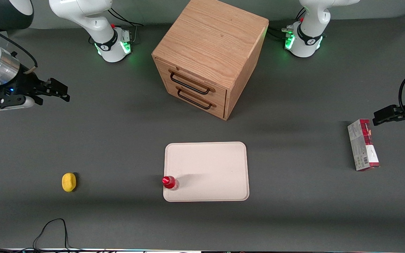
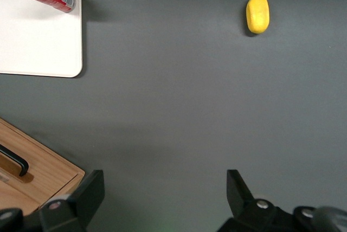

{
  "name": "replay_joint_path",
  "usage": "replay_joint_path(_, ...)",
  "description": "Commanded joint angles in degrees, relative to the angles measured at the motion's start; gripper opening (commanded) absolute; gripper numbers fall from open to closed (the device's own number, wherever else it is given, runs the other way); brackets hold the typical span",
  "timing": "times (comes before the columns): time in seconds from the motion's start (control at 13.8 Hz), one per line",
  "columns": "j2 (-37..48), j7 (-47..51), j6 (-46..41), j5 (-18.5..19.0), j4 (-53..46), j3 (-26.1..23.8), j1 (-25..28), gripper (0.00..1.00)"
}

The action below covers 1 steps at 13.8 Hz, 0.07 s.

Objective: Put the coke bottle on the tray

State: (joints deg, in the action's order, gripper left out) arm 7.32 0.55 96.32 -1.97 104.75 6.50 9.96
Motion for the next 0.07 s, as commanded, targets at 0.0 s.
replay_joint_path(0.0,-0.2,-1.43,-1.66,-0.93,-1.65,-0.18,-0.73,1.0)
